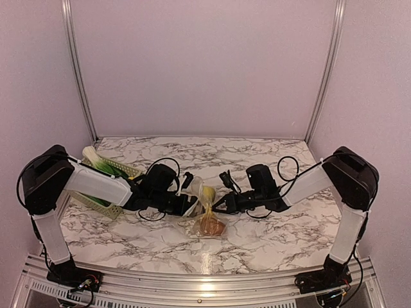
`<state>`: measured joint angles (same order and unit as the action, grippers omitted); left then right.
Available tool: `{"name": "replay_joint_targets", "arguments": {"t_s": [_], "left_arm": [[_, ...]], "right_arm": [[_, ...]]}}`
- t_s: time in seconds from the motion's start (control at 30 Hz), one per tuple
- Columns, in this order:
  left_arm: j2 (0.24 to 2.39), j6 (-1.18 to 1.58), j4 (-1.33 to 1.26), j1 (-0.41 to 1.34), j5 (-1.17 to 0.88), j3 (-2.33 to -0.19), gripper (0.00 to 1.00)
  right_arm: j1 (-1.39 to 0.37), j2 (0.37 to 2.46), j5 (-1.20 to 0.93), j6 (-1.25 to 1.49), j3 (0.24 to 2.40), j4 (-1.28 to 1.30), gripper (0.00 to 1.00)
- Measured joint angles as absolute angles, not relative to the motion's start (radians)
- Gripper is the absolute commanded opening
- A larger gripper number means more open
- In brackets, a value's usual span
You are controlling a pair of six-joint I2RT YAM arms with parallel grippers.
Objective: Open the zip-top bag and remove the fake food
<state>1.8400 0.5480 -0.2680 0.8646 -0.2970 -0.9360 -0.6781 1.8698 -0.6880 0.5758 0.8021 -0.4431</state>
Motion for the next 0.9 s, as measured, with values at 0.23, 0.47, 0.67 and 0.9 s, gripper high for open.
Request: {"name": "replay_joint_targets", "arguments": {"t_s": [0.23, 0.47, 0.67, 0.9], "left_arm": [[1.846, 0.527, -0.31, 0.862, -0.279, -0.934, 0.96], [1.87, 0.485, -0.256, 0.868, -0.2, -0.981, 0.91], [1.878, 0.488, -0.205, 0.884, -0.143, -0.996, 0.96], [1.834, 0.48, -0.174, 0.906, -0.143, -0.936, 0.96]], "right_arm": [[-0.703, 1.9, -0.727, 0.579, 0.813, -0.472, 0.0], [-0.73, 1.921, -0.738, 0.564, 0.826, -0.476, 0.0], [-0.733, 1.91, -0.681, 0.54, 0.821, -0.439, 0.0], [-0.702, 1.872, -0.568, 0.515, 0.756, -0.352, 0.0]]}}
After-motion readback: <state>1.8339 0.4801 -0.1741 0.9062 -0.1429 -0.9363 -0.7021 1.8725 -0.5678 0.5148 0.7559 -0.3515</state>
